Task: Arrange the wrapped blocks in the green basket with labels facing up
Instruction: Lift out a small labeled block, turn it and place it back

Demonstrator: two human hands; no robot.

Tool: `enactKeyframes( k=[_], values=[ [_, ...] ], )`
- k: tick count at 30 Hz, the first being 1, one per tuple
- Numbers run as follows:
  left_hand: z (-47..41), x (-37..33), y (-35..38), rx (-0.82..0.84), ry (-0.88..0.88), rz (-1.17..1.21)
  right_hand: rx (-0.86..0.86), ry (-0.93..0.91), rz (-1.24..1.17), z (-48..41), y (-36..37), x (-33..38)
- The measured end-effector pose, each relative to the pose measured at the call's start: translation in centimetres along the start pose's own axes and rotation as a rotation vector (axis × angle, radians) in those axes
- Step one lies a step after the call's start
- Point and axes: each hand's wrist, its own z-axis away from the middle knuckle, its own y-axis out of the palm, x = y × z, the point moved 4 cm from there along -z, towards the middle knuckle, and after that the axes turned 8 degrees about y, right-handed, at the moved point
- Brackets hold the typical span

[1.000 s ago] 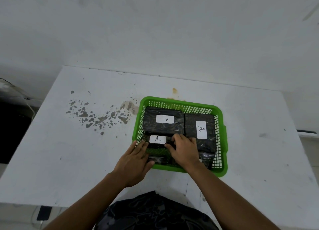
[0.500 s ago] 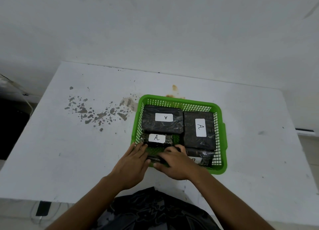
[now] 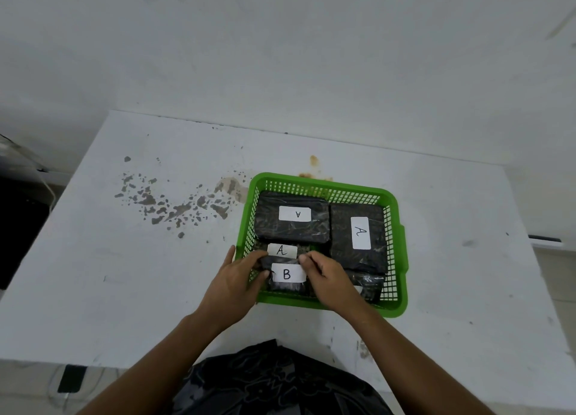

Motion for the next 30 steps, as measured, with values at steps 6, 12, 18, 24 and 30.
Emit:
enactKeyframes(
  k=[6, 12, 18, 24, 30],
  values=[
    [-0.2, -0.5, -0.5, -0.081, -0.058, 0.119, 0.006, 0.027, -0.124, -0.2, -0.2, 0.5],
    [0.0, -0.4, -1.6, -0.243, -0.169, 0.303, 0.011, 0.1, -0.289, -0.2, -0.2, 1.7],
    [0.6, 0.6, -3.5, -0.431, -0.417, 0.872, 0.074, 0.133, -0.449, -0.7, 1.0, 3.3],
    [1.8, 1.2, -3.9, -0.362, -0.44, 1.008, 0.045, 0.098, -0.457, -0.5, 2.3, 4.7],
    [2.1, 1.2, -3.5, -0.388, -0.448, 0.997, 0.116, 0.066, -0.485, -0.4, 2.2, 5.4]
  ],
)
